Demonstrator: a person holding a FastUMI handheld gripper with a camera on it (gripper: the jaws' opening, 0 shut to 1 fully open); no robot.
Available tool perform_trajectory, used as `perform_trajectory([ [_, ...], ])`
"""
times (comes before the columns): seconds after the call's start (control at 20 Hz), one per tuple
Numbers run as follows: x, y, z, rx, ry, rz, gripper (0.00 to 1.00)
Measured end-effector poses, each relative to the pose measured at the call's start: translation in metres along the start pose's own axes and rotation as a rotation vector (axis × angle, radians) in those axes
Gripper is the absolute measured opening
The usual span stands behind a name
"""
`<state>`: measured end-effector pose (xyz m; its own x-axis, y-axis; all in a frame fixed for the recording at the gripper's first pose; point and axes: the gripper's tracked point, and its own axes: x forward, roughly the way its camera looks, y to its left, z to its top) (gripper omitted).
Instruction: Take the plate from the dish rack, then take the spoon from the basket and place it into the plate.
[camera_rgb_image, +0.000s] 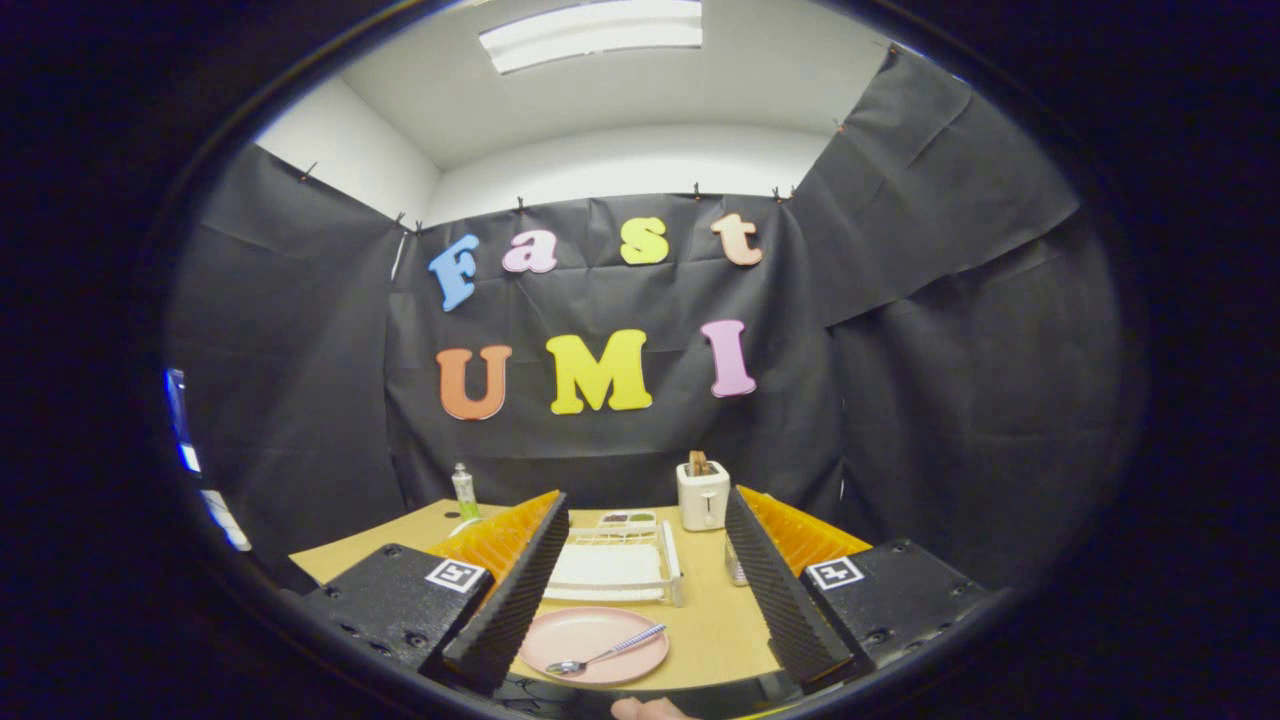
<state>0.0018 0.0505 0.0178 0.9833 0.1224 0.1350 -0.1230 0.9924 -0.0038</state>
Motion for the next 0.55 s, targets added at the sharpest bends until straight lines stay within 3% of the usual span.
perform_trajectory([
  [0.55, 0.004, -0.001, -0.012, 0.006, 0.029, 0.005, 1.0],
])
